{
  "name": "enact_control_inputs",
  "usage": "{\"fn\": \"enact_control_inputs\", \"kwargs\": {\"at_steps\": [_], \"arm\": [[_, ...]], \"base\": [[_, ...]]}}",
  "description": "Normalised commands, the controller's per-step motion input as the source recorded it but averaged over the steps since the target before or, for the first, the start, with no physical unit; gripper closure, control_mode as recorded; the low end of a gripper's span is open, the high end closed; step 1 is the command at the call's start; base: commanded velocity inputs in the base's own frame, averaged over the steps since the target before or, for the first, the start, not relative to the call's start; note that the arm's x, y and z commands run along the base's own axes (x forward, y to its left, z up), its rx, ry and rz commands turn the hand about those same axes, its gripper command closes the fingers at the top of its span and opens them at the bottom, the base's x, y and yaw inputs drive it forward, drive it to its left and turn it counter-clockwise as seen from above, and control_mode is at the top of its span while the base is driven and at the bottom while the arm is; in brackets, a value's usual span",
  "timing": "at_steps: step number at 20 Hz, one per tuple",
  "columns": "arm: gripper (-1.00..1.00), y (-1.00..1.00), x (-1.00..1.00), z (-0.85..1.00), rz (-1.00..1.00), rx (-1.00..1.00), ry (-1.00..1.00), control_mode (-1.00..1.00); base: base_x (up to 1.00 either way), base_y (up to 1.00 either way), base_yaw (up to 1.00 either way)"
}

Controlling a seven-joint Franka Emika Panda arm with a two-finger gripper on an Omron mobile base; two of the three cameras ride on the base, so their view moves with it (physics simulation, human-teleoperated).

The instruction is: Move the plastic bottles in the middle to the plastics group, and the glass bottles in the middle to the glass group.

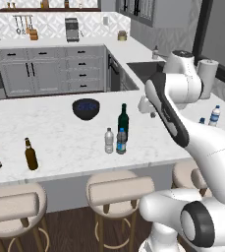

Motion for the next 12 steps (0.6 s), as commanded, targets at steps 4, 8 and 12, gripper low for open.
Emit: {"fn": "enact_control_inputs", "kwargs": {"at_steps": [4,8,12], "arm": [[-1.00,0.32,-0.09,-0.20,0.00,-0.06,0.00,-1.00],[-1.00,0.81,0.05,-0.59,0.00,-0.18,0.03,-1.00],[-1.00,0.88,0.45,-0.73,-0.01,-0.09,-0.06,-1.00]], "base": [[0.00,0.00,0.00],[0.00,0.00,0.00],[0.00,0.00,0.00]]}}
